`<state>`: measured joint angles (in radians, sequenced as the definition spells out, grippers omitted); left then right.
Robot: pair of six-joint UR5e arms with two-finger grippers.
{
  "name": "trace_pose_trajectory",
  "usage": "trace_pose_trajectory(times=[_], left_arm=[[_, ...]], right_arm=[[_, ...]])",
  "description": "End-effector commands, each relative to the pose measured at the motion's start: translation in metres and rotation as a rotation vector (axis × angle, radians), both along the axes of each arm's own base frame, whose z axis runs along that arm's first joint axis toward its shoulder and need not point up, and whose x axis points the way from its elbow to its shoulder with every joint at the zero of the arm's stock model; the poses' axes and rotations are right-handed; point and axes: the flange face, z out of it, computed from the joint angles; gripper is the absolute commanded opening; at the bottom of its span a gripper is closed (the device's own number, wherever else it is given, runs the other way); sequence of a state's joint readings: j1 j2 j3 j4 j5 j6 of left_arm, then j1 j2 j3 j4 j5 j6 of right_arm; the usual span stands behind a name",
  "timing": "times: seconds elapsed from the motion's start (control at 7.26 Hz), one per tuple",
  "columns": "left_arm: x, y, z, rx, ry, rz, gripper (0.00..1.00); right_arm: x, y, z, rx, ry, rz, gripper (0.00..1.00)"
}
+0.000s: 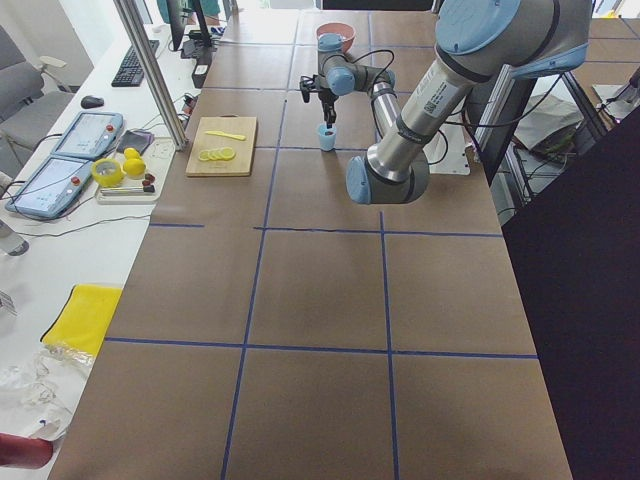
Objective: Put ice and strawberries in cup
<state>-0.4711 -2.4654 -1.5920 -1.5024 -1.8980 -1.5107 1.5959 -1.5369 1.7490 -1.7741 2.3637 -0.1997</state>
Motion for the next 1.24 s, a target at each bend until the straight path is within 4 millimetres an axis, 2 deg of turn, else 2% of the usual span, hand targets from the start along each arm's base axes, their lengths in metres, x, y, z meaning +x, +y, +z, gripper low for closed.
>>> trace_pose_trajectory(times=[0.0,0.14,0.28,0.41,0.55,0.69,0.83,0.96,1.1], left_arm=[[-0.002,0.0,0.003,0.011,0.011,0.0,1.0],[-0.005,-0.001,0.009,0.008,0.001,-0.001,1.0],[-0.024,-0.009,0.015,0.015,0.0,-0.016,1.0],[-0.052,-0.005,0.034,0.067,-0.037,0.029,1.0],[-0.107,-0.007,0.047,0.111,-0.076,0.047,1.0],[-0.149,-0.003,0.055,0.163,-0.116,0.085,1.0],[-0.184,-0.015,0.07,0.196,-0.166,0.109,1.0],[-0.205,-0.029,0.085,0.228,-0.197,0.143,1.0],[-0.231,-0.044,0.11,0.225,-0.196,0.199,1.0]], right_arm=[[0.004,-0.001,-0.003,0.008,0.003,0.007,0.99],[0.006,-0.003,-0.003,0.03,0.007,0.01,0.99],[0.006,-0.004,-0.002,0.051,0.009,0.011,0.99],[0.008,-0.001,0.006,0.038,0.031,0.014,0.99],[0.009,0.004,0.015,0.023,0.04,0.012,0.99],[0.008,0.014,0.035,-0.016,0.039,0.012,0.99],[0.008,0.023,0.06,-0.054,0.035,0.015,0.99],[0.007,0.029,0.073,-0.052,0.035,0.015,0.99],[0.007,0.036,0.084,-0.029,0.034,0.018,0.99]])
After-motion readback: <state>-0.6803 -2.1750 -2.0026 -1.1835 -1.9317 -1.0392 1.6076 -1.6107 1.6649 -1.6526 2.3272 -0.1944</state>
